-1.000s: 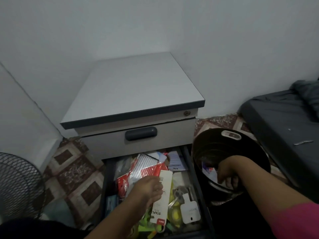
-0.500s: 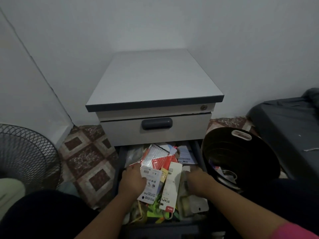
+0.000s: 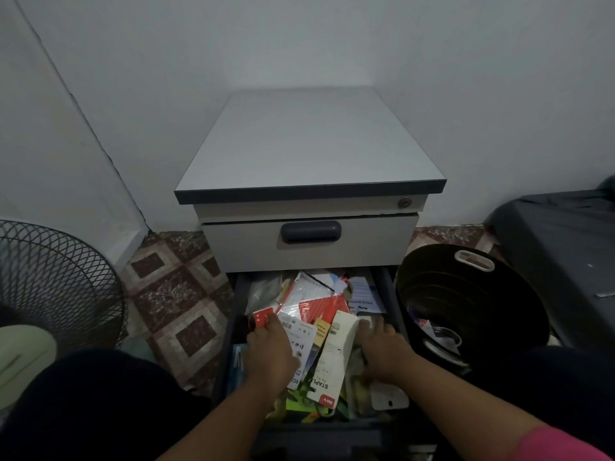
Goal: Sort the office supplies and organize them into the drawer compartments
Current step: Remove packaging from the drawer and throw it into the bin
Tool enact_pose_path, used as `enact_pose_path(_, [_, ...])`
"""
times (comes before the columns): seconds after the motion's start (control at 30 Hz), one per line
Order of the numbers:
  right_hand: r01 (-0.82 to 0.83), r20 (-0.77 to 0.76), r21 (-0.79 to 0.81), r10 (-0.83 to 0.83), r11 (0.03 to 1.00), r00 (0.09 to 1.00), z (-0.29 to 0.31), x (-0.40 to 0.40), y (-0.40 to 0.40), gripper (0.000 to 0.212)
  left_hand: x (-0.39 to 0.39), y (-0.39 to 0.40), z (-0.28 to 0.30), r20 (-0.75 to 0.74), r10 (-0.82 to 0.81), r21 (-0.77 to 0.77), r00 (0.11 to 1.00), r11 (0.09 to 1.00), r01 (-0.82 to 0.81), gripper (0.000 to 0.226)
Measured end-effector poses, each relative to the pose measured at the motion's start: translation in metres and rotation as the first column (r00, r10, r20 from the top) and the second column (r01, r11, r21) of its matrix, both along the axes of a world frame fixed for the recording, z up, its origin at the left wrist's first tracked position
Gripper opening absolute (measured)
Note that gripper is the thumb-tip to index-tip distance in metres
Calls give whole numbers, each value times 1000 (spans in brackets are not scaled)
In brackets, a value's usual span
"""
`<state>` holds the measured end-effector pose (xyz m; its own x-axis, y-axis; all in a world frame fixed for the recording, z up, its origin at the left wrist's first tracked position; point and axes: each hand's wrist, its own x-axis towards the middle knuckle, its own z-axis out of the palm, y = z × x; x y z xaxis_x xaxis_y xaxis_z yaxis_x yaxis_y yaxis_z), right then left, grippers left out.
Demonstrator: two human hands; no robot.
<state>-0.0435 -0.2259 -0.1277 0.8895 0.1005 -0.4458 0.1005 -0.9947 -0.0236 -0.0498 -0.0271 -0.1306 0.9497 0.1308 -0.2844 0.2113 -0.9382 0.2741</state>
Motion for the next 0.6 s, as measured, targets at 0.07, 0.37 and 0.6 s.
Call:
enact_pose_path(0.07, [-11, -2, 13, 11, 1000, 1000, 2, 3, -1, 98, 3, 1, 2, 27, 15, 18, 1000, 1000, -16, 89])
enact_pose_path(0.37, [93, 23, 94, -96, 991, 995, 10, 18, -3, 46, 25, 16, 6, -94, 78, -279, 992, 955, -102, 21])
enact_pose_path(0.6, [194, -7, 52, -194, 980, 981, 5, 15, -3, 51, 25, 13, 9, -99, 186, -606, 978, 768, -207, 14])
